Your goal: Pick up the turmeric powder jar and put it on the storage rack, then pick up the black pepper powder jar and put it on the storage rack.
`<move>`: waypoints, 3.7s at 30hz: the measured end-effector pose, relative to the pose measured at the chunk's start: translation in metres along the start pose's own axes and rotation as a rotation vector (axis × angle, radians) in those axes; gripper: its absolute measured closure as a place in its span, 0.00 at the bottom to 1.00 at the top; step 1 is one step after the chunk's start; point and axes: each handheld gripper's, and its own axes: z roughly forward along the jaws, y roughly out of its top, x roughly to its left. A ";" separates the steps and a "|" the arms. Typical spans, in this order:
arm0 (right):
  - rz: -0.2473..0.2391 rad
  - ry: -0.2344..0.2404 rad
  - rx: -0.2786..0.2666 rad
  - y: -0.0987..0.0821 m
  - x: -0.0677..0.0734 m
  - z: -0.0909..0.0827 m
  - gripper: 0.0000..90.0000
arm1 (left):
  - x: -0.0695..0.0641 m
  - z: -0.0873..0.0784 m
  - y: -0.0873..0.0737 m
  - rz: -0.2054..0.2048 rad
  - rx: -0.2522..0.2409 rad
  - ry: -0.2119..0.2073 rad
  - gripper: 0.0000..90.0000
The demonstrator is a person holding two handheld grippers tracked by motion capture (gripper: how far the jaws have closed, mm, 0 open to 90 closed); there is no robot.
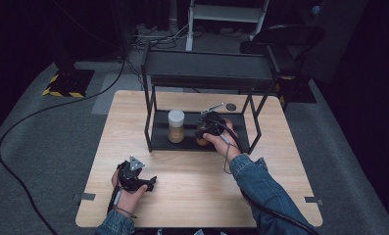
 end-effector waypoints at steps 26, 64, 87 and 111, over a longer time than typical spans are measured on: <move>0.019 0.011 -0.003 0.004 -0.001 -0.010 0.13 | 0.000 0.000 0.000 -0.001 -0.001 0.000 0.02; -0.082 0.029 -0.117 -0.054 0.025 -0.134 0.07 | -0.001 0.001 0.001 0.004 0.004 0.003 0.01; -0.056 0.009 -0.151 -0.116 0.017 -0.194 0.06 | -0.001 0.001 0.002 0.004 0.005 0.005 0.01; -0.033 -0.012 -0.156 -0.179 0.015 -0.206 0.06 | -0.002 0.001 0.001 -0.002 0.003 0.009 0.01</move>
